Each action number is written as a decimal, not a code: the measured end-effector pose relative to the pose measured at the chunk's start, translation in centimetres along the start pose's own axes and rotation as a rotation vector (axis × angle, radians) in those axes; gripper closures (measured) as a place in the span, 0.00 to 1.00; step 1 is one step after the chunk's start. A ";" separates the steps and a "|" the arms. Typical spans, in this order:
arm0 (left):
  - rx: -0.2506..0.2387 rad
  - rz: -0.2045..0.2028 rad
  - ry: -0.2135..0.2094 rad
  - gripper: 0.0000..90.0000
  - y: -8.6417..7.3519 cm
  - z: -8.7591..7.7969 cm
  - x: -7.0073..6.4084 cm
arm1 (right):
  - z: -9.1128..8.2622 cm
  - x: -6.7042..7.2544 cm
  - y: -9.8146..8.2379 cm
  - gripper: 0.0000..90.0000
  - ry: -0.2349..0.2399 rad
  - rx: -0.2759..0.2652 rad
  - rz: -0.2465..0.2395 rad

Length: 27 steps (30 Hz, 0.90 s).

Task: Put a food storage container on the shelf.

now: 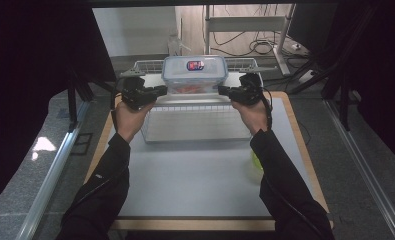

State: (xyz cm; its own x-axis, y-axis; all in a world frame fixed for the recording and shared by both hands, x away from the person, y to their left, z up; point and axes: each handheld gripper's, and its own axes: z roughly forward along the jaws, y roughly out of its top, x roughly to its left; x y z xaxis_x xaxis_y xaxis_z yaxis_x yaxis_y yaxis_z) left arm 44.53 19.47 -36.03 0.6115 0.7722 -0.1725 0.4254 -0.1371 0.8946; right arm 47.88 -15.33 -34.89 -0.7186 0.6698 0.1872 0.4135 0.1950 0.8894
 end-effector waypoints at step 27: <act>0.004 0.069 -0.102 0.36 -6.0 -2.3 -4.4 | -2.3 3.6 -3.6 0.37 0.033 0.016 -0.116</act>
State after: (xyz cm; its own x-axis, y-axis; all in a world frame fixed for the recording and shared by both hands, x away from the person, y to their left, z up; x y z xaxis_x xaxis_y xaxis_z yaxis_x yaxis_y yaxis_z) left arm 37.77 18.32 -39.71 0.7036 0.6941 -0.1520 0.3827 -0.1899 0.9042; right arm 42.48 -15.25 -36.45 -0.7801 0.6181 0.0968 0.3345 0.2814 0.8994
